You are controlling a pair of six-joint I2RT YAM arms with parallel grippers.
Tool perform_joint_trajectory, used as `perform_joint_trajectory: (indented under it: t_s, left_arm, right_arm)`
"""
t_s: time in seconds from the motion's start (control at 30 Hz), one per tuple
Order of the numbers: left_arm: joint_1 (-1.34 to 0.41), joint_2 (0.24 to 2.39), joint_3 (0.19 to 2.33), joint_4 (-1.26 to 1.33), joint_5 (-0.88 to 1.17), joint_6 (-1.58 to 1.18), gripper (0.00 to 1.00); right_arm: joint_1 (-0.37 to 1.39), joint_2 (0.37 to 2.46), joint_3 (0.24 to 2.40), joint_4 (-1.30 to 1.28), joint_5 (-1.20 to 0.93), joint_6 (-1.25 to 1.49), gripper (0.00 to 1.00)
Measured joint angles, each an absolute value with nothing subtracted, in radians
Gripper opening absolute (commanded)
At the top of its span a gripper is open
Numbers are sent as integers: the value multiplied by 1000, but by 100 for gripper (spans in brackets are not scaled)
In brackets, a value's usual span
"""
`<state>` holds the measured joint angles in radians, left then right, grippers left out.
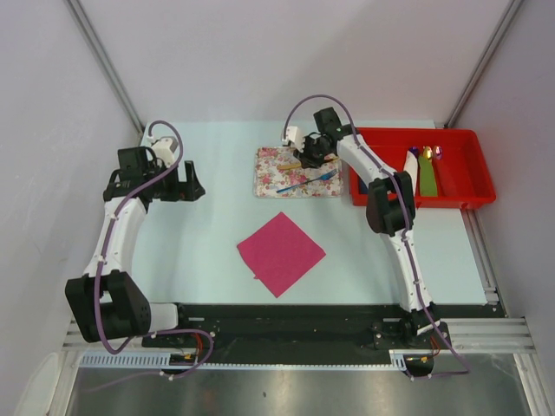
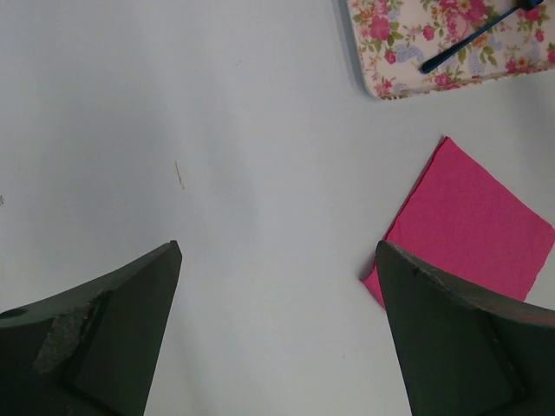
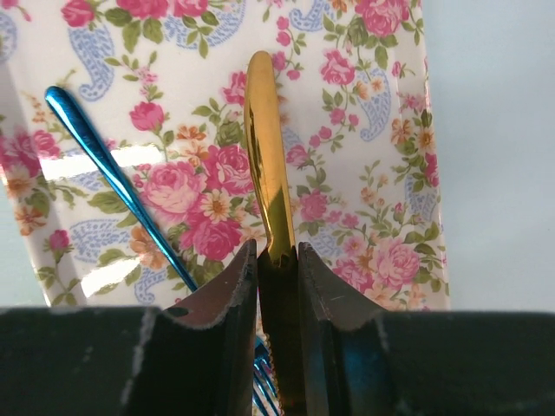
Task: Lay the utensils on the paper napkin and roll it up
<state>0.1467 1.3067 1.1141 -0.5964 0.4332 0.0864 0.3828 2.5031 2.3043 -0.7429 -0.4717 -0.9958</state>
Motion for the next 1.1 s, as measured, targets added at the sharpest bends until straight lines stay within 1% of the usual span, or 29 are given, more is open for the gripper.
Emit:
perform_joint_trajectory:
  t_s: [0.23, 0.43, 0.87, 1.1]
  left_arm:
    - [134, 1356, 1134, -551, 508, 77, 100]
    - [109, 1407, 1154, -532, 539, 75, 100]
    - [81, 1419, 1154, -467, 588, 49, 100]
    - [68, 1471, 1158, -434, 711, 54, 100]
  right_arm:
    - [391, 2428, 2225, -754, -479, -1060, 0]
    - [391, 2412, 2207, -779, -480, -1101, 0]
    - [391, 2304, 2166, -841, -517, -1101, 0]
    - [403, 2215, 2147, -888, -565, -1119, 0]
